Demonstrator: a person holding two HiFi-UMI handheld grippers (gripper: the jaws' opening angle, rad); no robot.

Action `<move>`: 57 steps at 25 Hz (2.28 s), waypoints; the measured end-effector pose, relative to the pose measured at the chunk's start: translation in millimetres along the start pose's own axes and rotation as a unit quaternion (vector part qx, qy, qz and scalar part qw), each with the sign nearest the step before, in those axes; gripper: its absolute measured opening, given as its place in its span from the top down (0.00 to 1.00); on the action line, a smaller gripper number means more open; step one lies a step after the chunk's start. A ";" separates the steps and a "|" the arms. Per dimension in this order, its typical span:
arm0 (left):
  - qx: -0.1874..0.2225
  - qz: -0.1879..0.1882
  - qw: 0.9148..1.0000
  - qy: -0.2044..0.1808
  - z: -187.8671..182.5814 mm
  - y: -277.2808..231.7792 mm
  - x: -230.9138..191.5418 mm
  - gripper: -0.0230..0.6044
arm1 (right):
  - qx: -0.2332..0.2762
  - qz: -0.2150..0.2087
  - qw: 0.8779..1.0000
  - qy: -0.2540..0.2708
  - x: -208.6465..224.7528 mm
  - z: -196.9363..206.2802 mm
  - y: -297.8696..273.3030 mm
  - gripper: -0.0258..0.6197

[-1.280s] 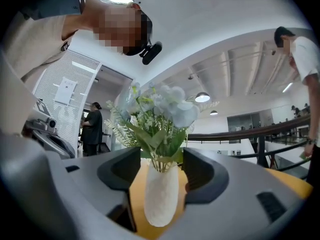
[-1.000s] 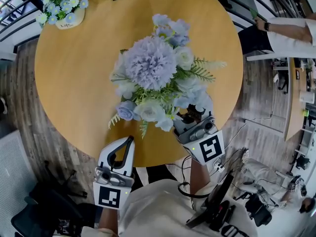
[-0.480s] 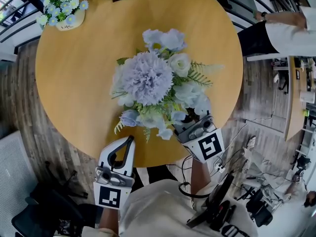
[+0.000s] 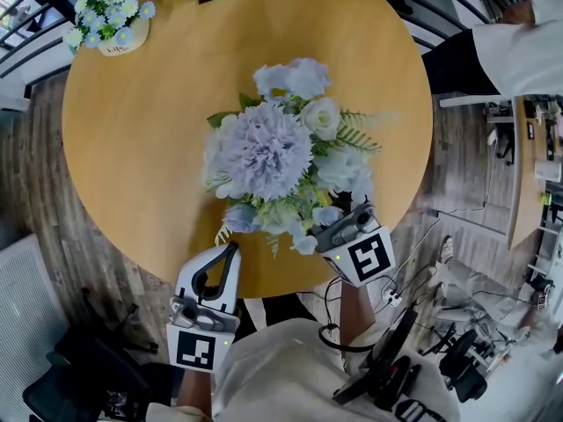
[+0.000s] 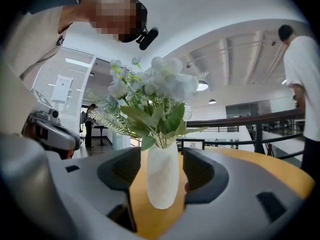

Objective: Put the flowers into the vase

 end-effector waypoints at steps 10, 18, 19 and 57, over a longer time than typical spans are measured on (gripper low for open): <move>-0.002 0.004 1.000 0.003 0.4 -3.6 0.0 0.95 | -0.039 -0.003 0.999 0.028 3.9 20.4 1.8 0.56; -0.003 0.001 1.000 0.003 -1.5 -3.7 0.9 0.96 | -0.040 0.004 0.999 0.022 6.5 22.9 -0.4 0.56; -0.004 0.001 1.000 0.003 -1.9 -3.7 1.6 0.95 | -0.046 0.003 0.999 0.026 6.9 24.8 1.2 0.56; 0.048 0.001 0.998 -0.043 -53.7 -15.5 64.7 0.95 | 0.035 0.026 0.999 -0.016 -21.6 -48.0 83.7 0.95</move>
Point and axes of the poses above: the fingertips, and each gripper's own axes: y backward along the fingers, x to its right, z out of its underside, the point moved 1 cm from there along y, backward along the fingers, and after that the axes turned 8 degrees about x, right-handed, at the moved point
